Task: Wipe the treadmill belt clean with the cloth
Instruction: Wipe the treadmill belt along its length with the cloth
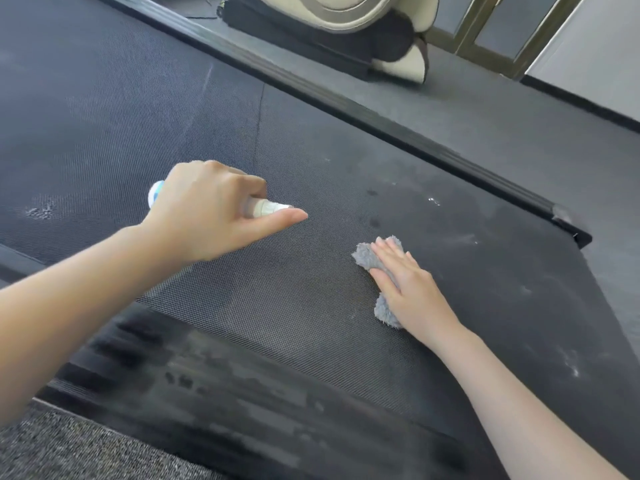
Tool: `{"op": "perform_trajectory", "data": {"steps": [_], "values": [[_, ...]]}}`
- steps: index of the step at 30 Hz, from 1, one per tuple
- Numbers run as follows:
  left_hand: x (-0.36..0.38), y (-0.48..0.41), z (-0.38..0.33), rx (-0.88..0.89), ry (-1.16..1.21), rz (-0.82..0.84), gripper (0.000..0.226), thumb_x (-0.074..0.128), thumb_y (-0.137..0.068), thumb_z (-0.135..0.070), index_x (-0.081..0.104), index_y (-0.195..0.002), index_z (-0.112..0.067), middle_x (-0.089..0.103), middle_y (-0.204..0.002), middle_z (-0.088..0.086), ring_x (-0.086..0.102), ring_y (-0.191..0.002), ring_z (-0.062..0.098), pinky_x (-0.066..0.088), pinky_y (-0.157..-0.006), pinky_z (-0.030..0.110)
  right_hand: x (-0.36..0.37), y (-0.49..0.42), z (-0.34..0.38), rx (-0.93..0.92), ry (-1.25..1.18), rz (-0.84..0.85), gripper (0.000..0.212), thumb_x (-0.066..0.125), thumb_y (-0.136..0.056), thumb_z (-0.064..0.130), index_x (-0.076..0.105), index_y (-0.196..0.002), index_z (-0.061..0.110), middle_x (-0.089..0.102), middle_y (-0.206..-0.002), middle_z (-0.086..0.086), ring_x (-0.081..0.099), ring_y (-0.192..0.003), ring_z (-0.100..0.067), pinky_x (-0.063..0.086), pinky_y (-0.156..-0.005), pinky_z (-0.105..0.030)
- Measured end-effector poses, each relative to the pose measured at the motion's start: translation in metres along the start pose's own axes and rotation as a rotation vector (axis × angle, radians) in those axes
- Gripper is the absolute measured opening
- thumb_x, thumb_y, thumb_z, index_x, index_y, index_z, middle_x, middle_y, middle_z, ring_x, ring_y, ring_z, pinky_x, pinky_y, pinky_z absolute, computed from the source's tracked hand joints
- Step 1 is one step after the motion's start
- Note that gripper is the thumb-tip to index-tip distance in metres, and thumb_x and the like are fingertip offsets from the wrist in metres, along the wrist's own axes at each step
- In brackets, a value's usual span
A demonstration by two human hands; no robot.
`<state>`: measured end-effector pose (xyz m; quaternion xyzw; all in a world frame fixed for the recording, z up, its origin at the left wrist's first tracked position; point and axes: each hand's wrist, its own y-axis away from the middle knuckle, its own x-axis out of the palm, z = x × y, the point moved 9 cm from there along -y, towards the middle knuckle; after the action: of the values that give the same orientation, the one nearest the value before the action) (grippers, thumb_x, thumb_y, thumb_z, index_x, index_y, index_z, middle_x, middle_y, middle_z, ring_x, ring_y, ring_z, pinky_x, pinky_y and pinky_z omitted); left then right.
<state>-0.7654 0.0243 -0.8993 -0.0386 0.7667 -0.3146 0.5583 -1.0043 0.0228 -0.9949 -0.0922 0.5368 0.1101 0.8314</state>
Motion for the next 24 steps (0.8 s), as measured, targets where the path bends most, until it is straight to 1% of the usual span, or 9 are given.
{"op": "perform_trajectory", "data": {"steps": [5,7,10,13,15,18,20,22,24], "values": [[0.006,0.001,-0.006,0.021,-0.027,0.068,0.085,0.012,-0.071,-0.089,0.047,-0.05,-0.014,0.05,-0.046,-0.003,0.051,-0.048,0.022,0.024,-0.047,0.022,-0.025,0.017,-0.053,0.189,0.007,-0.049,0.046,0.038,-0.1,0.027,0.029,-0.145,0.021,0.02,-0.153,0.011,0.004,-0.13,0.01,-0.002,-0.109,-0.013],[0.007,0.003,-0.006,0.013,-0.051,0.106,0.084,0.016,-0.066,-0.09,0.046,-0.051,-0.013,0.051,-0.045,-0.003,0.052,-0.048,0.021,0.022,-0.048,0.022,-0.031,0.022,-0.062,0.226,-0.005,-0.067,0.046,0.038,-0.1,0.025,0.03,-0.144,0.02,0.021,-0.152,0.011,0.004,-0.127,0.011,-0.002,-0.108,-0.013],[0.005,0.008,-0.005,0.001,-0.093,0.137,0.078,0.021,-0.064,-0.086,0.046,-0.051,-0.013,0.049,-0.043,-0.002,0.05,-0.047,0.019,0.021,-0.047,0.021,-0.03,0.022,-0.066,0.22,-0.002,-0.082,0.045,0.038,-0.1,0.025,0.03,-0.144,0.02,0.021,-0.153,0.01,0.005,-0.129,0.01,-0.001,-0.11,-0.016],[-0.002,0.013,-0.005,-0.015,-0.117,0.114,0.071,0.027,-0.066,-0.078,0.048,-0.049,-0.012,0.048,-0.042,-0.001,0.048,-0.044,0.02,0.016,-0.047,0.018,-0.029,0.022,-0.067,0.224,0.005,-0.085,0.045,0.037,-0.1,0.026,0.03,-0.144,0.021,0.021,-0.152,0.011,0.005,-0.129,0.009,0.0,-0.11,-0.016],[-0.005,0.018,-0.009,-0.004,-0.104,0.075,0.064,0.035,-0.069,-0.07,0.049,-0.046,-0.013,0.045,-0.04,-0.002,0.045,-0.039,0.021,0.013,-0.048,0.015,-0.03,0.023,-0.066,0.233,-0.002,-0.087,0.045,0.037,-0.1,0.027,0.03,-0.144,0.022,0.02,-0.152,0.013,0.005,-0.127,0.009,-0.001,-0.109,-0.016],[-0.003,0.027,-0.015,0.022,-0.054,0.08,0.056,0.042,-0.073,-0.061,0.05,-0.043,-0.014,0.039,-0.039,-0.006,0.039,-0.034,0.019,0.009,-0.05,0.012,-0.031,0.024,-0.064,0.242,-0.01,-0.078,0.045,0.037,-0.1,0.027,0.03,-0.145,0.022,0.019,-0.151,0.015,0.004,-0.125,0.009,-0.001,-0.107,-0.014],[-0.003,0.028,-0.016,0.045,-0.059,0.081,0.056,0.042,-0.074,-0.061,0.047,-0.043,-0.015,0.035,-0.039,-0.007,0.036,-0.033,0.018,0.008,-0.051,0.012,-0.031,0.024,-0.063,0.237,-0.006,-0.075,0.045,0.036,-0.1,0.027,0.029,-0.145,0.023,0.018,-0.151,0.015,0.004,-0.125,0.009,-0.001,-0.107,-0.015],[-0.004,0.023,-0.015,0.039,-0.101,0.079,0.062,0.038,-0.074,-0.067,0.045,-0.043,-0.014,0.04,-0.038,-0.006,0.039,-0.033,0.018,0.008,-0.049,0.013,-0.031,0.024,-0.064,0.246,-0.011,-0.074,0.045,0.037,-0.1,0.027,0.029,-0.145,0.023,0.017,-0.149,0.018,0.004,-0.125,0.009,-0.001,-0.107,-0.015],[-0.003,0.015,-0.014,0.029,-0.135,0.057,0.067,0.032,-0.071,-0.074,0.041,-0.046,-0.013,0.046,-0.04,-0.003,0.045,-0.038,0.02,0.01,-0.047,0.016,-0.031,0.024,-0.065,0.241,-0.006,-0.076,0.046,0.037,-0.1,0.027,0.03,-0.145,0.022,0.019,-0.151,0.015,0.004,-0.126,0.01,-0.001,-0.108,-0.015]]}}
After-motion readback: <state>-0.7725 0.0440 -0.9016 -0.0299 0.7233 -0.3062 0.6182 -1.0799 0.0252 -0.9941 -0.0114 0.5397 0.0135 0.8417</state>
